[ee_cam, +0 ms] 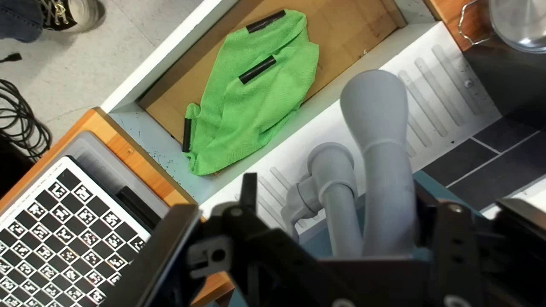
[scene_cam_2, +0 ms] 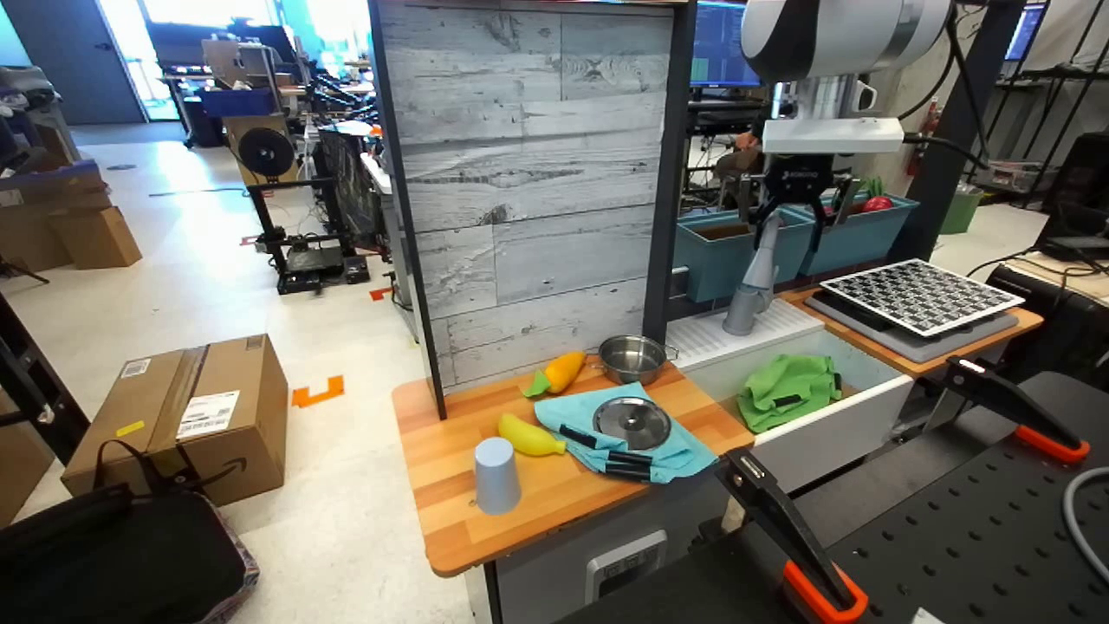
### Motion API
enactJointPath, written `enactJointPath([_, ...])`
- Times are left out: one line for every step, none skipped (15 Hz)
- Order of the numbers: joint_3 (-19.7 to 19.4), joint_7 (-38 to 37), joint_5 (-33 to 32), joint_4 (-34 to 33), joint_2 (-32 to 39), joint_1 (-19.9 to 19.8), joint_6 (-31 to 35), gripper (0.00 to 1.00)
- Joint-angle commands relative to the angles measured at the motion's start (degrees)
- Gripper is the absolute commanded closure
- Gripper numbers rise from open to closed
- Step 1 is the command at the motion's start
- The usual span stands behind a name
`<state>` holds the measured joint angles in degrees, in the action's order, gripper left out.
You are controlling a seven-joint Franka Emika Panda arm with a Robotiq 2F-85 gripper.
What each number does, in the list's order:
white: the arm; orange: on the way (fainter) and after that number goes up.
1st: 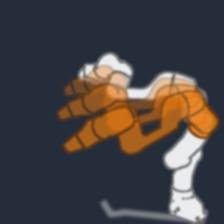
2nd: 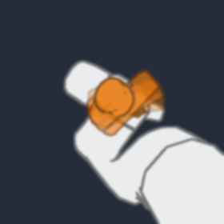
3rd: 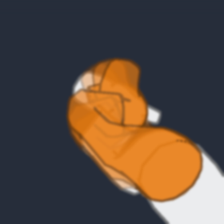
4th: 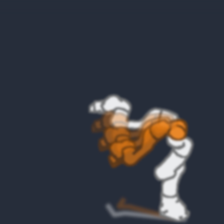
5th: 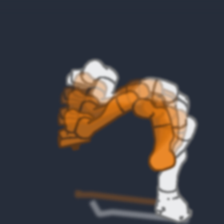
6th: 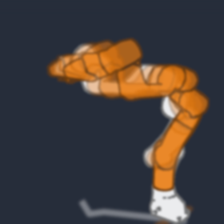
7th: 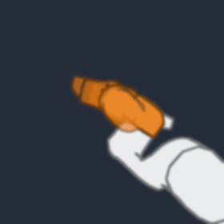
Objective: Move the faucet slightly to the right
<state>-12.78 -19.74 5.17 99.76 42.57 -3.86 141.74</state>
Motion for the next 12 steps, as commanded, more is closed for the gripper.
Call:
enactJointPath([-2.32, 2.28, -3.79, 2.9, -1.48, -0.96, 1.94, 0.0])
enactJointPath([-2.43, 2.64, -4.21, 3.45, -1.62, -0.95, 2.66, 0.0])
enactJointPath([-2.49, 2.94, -4.66, 3.99, -1.75, -0.94, 3.27, 0.0])
enactJointPath([-2.45, 3.38, -4.77, 4.52, -1.99, -0.94, 4.12, 0.0])
enactJointPath([-2.38, 4.09, -4.9, 4.85, -2.17, -0.98, 4.41, 0.0])
enactJointPath([-2.32, 4.75, -5.0, 5.21, -2.36, -1.0, 4.73, 0.0])
enactJointPath([-2.08, 5.8, -5.11, 5.69, -2.63, -1.06, 5.12, 0.0])
enactJointPath([-1.95, 6.29, -5.12, 6.12, -2.86, -0.95, 5.55, 0.0])
enactJointPath([-1.64, 7.15, -5.09, 6.7, -3.26, -0.94, 5.92, 0.0])
enactJointPath([-0.9, 8.77, -5.04, 7.68, -4.13, -1.22, 5.87, 0.0])
enactJointPath([-0.83, 9.43, -5.38, 8.62, -4.79, -1.11, 6.53, 0.0])
enactJointPath([-0.74, 10.24, -5.61, 10.05, -5.72, -0.98, 8.02, 0.0])
